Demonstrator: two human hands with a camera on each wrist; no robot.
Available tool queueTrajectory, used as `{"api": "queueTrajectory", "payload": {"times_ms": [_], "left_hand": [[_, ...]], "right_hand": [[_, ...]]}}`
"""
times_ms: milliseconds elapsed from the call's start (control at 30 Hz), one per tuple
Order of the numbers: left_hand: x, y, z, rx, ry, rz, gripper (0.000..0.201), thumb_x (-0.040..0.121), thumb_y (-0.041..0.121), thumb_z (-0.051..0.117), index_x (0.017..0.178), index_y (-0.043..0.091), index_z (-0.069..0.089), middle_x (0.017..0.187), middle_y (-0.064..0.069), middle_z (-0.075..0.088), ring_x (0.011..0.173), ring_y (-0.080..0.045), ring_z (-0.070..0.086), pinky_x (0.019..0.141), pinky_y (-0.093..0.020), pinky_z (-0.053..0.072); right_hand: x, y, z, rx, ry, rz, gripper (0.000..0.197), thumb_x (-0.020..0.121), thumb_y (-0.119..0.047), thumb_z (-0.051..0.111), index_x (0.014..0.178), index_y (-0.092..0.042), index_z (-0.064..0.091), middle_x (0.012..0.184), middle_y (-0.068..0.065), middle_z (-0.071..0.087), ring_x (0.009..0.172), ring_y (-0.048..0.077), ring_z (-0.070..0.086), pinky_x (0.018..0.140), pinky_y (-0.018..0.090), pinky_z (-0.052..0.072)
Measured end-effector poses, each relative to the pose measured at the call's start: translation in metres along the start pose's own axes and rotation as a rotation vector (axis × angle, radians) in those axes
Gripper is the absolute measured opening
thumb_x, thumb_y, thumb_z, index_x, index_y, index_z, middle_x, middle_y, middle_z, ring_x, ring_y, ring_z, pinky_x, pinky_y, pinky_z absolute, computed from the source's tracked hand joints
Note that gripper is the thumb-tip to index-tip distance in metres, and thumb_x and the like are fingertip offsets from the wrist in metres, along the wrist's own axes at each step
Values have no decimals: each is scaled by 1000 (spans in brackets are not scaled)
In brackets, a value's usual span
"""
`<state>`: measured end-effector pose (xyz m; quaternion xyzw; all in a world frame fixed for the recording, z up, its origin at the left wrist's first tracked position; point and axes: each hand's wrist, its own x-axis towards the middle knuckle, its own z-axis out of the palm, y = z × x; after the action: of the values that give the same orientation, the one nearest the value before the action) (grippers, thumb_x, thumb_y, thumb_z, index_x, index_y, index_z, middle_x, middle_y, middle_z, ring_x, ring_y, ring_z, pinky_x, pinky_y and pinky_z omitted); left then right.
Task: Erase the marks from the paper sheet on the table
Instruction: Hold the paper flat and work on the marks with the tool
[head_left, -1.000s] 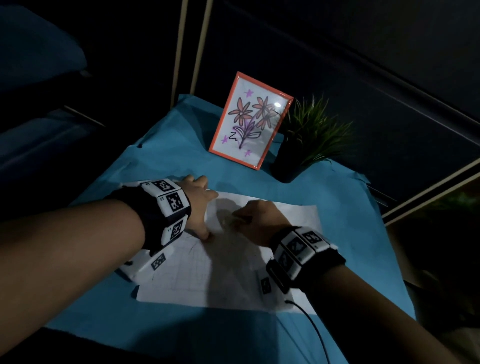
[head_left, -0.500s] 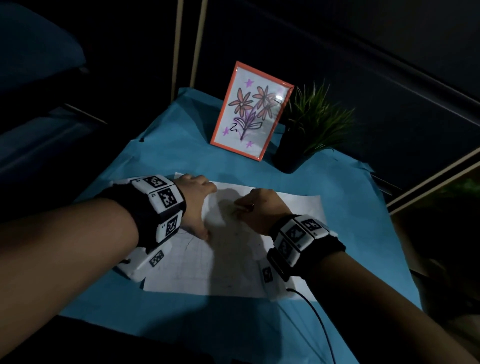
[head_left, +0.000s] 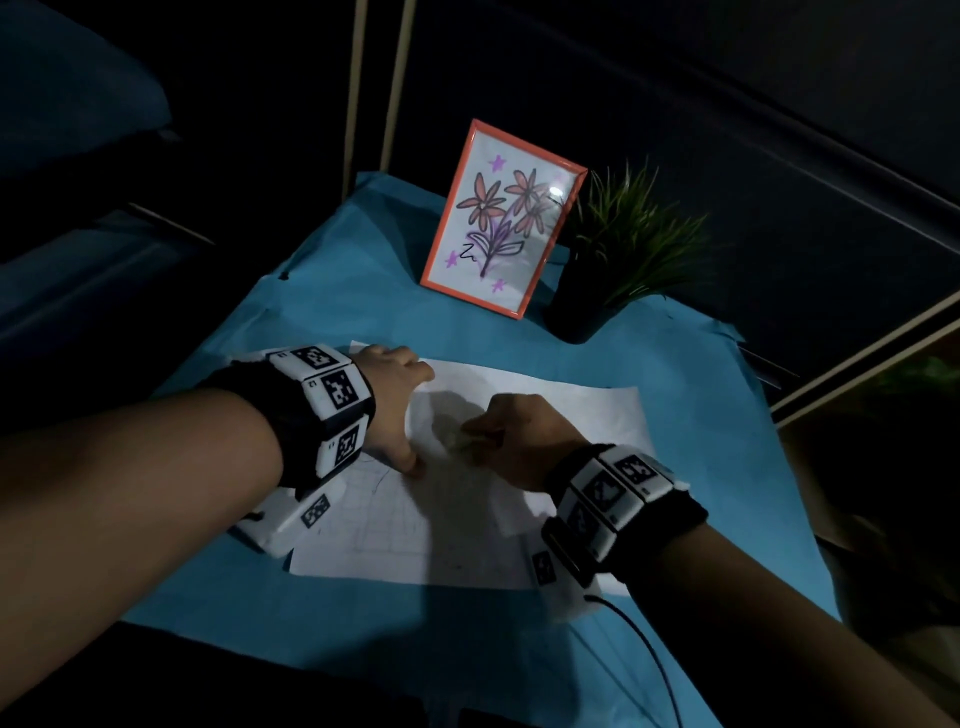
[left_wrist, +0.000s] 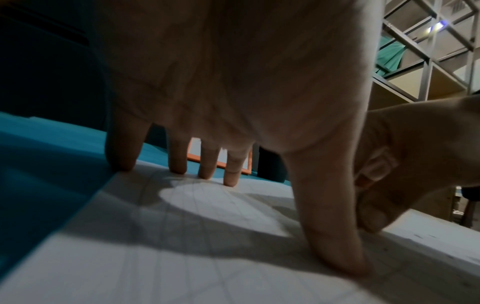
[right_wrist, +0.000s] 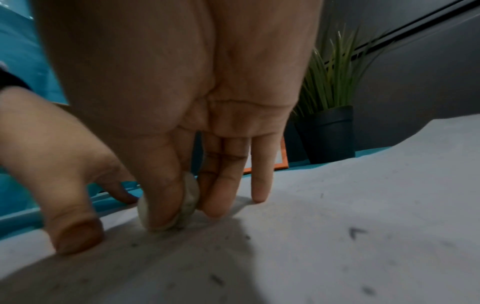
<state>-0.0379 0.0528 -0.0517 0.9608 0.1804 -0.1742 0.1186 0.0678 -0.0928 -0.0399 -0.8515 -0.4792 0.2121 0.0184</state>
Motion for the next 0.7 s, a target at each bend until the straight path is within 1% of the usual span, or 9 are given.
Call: {"api": "queueTrajectory", "payload": {"times_ms": [67, 100, 167, 233, 367, 433, 533, 600, 700], "left_hand": [[0, 0, 0, 3, 5, 0, 110, 63, 62, 77, 151, 24, 21, 151, 0, 26, 138, -24, 28, 109, -34, 29], [0, 0, 0, 1, 5, 1, 109, 63, 61, 77, 150, 24, 22, 150, -1, 28, 137, -24, 29, 108, -34, 30], [0, 0, -2, 0, 7, 8, 106, 62, 61, 78, 148, 26, 27, 146, -1, 32, 134, -23, 33, 107, -34, 32], [1, 0, -2, 0, 8, 12, 104, 61, 60, 78, 146, 26, 29, 144, -1, 35, 132, -23, 35, 107, -34, 34], [-1, 2, -1, 26, 4, -9, 108, 63, 61, 76, 150, 24, 23, 149, -1, 30, 137, -23, 31, 109, -33, 32], [-2, 3, -2, 32, -4, -13, 108, 65, 63, 75, 150, 23, 22, 151, -1, 27, 138, -23, 29, 109, -32, 30], [-3, 3, -1, 54, -20, -13, 108, 66, 65, 73, 151, 24, 21, 153, -4, 24, 139, -25, 26, 110, -33, 27], [-2, 1, 2, 81, -34, -39, 111, 65, 73, 68, 152, 27, 16, 152, -6, 19, 140, -29, 21, 112, -37, 25], [-2, -1, 4, 101, -62, -69, 113, 66, 78, 62, 153, 31, 9, 153, -6, 13, 140, -31, 16, 114, -41, 24]], "right_hand": [[-2, 0, -2, 16, -38, -6, 29, 87, -37, 63, 113, -25, 69, 112, -2, 63, 107, 15, 54, 77, 14, 30], [0, 0, -3, 33, -25, 7, 30, 86, -37, 64, 114, -25, 69, 113, -3, 63, 107, 14, 54, 79, 15, 31], [8, 2, -5, 81, 49, 48, 30, 85, -34, 64, 114, -25, 69, 117, -2, 64, 109, 16, 56, 83, 15, 34], [12, 2, -4, 70, 93, 48, 29, 87, -31, 62, 114, -24, 69, 119, 0, 64, 110, 18, 56, 86, 16, 35], [0, 3, 9, -6, 24, -26, 30, 88, -36, 62, 113, -22, 69, 113, 3, 61, 109, 22, 54, 78, 14, 29], [-4, 4, 8, -20, -9, -47, 30, 88, -35, 62, 114, -22, 68, 114, 3, 61, 110, 21, 54, 77, 13, 28], [1, 4, 1, 37, 51, 12, 31, 86, -28, 63, 117, -24, 67, 119, 0, 63, 111, 17, 55, 81, 13, 32], [5, 4, 0, 73, 117, 41, 32, 87, -27, 61, 117, -25, 67, 119, 1, 64, 109, 18, 56, 83, 16, 35], [1, 3, 8, 24, 94, -2, 32, 89, -32, 61, 118, -23, 66, 116, 3, 61, 112, 22, 54, 82, 17, 33]]}}
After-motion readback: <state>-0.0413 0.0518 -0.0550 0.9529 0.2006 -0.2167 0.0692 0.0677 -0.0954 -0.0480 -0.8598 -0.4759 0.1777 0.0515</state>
